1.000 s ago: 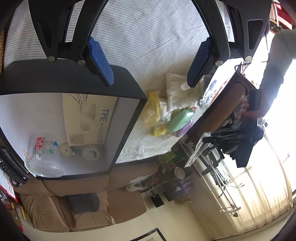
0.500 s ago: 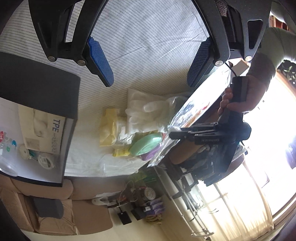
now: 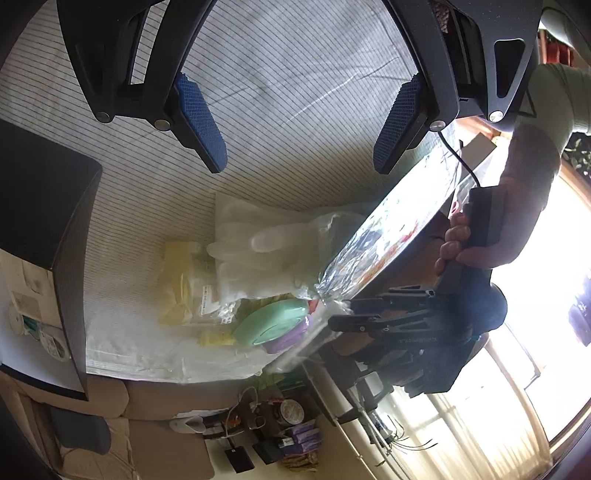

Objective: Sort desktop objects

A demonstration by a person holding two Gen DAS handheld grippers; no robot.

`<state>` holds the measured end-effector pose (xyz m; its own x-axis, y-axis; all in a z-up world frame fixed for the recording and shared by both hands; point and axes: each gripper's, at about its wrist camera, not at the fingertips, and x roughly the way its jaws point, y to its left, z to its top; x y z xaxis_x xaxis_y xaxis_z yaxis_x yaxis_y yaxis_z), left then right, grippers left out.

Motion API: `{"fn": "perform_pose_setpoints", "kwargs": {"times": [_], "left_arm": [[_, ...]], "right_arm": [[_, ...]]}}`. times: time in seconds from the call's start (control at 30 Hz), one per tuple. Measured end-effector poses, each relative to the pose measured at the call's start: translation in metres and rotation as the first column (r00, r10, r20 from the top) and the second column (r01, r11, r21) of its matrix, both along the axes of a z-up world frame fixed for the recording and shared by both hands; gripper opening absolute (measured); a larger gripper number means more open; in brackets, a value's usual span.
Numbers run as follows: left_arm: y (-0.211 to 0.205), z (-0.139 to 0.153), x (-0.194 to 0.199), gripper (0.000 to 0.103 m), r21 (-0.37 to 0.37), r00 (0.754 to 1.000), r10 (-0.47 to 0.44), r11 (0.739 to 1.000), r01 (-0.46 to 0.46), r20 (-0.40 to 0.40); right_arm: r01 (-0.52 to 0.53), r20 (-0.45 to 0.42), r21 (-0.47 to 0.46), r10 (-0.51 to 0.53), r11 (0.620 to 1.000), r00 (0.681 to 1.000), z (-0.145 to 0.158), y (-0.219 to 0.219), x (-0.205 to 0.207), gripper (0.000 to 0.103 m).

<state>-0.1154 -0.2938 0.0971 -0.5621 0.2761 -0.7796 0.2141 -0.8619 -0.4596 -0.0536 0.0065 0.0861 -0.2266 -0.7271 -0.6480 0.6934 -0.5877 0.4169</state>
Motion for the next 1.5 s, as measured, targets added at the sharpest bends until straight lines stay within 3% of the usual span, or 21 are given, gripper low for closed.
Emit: {"fn": "perform_pose_setpoints", "kwargs": {"times": [0.2, 0.33, 0.47, 0.6, 0.77, 0.87, 0.9, 0.97, 1.03, 1.1, 1.2, 1.37, 1.4, 1.5], "left_arm": [[-0.019, 0.011, 0.012, 0.06, 0.057, 0.997, 0.04, 0.998, -0.037, -0.064], [-0.024, 0.022, 0.017, 0.061, 0.098, 0.994, 0.039, 0.995, -0.029, -0.106], [-0.025, 0.027, 0.016, 0.061, 0.13, 0.992, 0.039, 0.991, -0.023, -0.124], [-0.028, 0.029, 0.015, 0.061, 0.14, 0.991, 0.033, 0.99, -0.015, -0.127], [-0.036, 0.028, 0.017, 0.061, 0.171, 0.99, 0.052, 0.985, -0.03, -0.128], [-0.037, 0.027, 0.015, 0.061, 0.182, 0.991, 0.055, 0.983, -0.031, -0.126], [-0.036, 0.026, 0.015, 0.061, 0.188, 0.991, 0.052, 0.982, -0.028, -0.125], [-0.035, 0.025, 0.014, 0.061, 0.2, 0.991, 0.045, 0.98, -0.019, -0.123], [-0.034, 0.025, 0.014, 0.061, 0.209, 0.992, 0.039, 0.978, -0.013, -0.123], [-0.033, 0.024, 0.013, 0.061, 0.224, 0.992, 0.035, 0.975, -0.006, -0.124], [-0.03, 0.023, 0.013, 0.061, 0.233, 0.992, 0.031, 0.973, -0.002, -0.122], [-0.024, 0.019, 0.011, 0.062, 0.231, 0.994, 0.015, 0.973, 0.011, -0.109], [-0.023, 0.018, 0.011, 0.062, 0.233, 0.994, 0.014, 0.972, 0.011, -0.105], [-0.023, 0.015, 0.009, 0.062, 0.246, 0.995, 0.01, 0.969, 0.015, -0.099]], "right_arm": [[0.109, -0.102, 0.046, -0.104, 0.993, 0.989, 0.018, -0.032, -0.013, 0.084], [0.253, -0.161, 0.068, -0.24, 0.965, 0.957, 0.037, -0.06, -0.056, 0.093], [0.378, -0.273, 0.163, -0.327, 0.911, 0.905, 0.028, -0.088, -0.103, 0.093], [0.436, -0.228, 0.209, -0.39, 0.875, 0.892, 0.001, -0.098, -0.147, 0.093], [0.448, -0.081, 0.257, -0.443, 0.856, 0.893, -0.036, -0.097, -0.189, 0.093], [0.409, 0.108, 0.205, -0.436, 0.889, 0.893, -0.064, -0.088, -0.207, 0.09], [0.415, 0.125, 0.173, -0.438, 0.893, 0.89, -0.065, -0.083, -0.208, 0.085], [0.405, 0.146, 0.149, -0.425, 0.902, 0.893, -0.061, -0.079, -0.21, 0.072], [0.383, 0.158, 0.108, -0.397, 0.917, 0.904, -0.049, -0.075, -0.209, 0.045], [0.343, 0.097, 0.106, -0.353, 0.933, 0.931, -0.026, -0.079, -0.202, 0.035], [0.246, -0.018, 0.138, -0.246, 0.959, 0.969, 0.011, -0.099, -0.184, 0.035], [0.111, -0.152, 0.145, -0.089, 0.983, 0.984, 0.06, -0.116, -0.128, 0.033], [0.085, -0.155, 0.148, -0.061, 0.985, 0.986, 0.063, -0.115, -0.113, 0.027], [0.023, -0.113, 0.219, 0.002, 0.975, 0.994, 0.042, -0.111, -0.066, 0.026]]}}
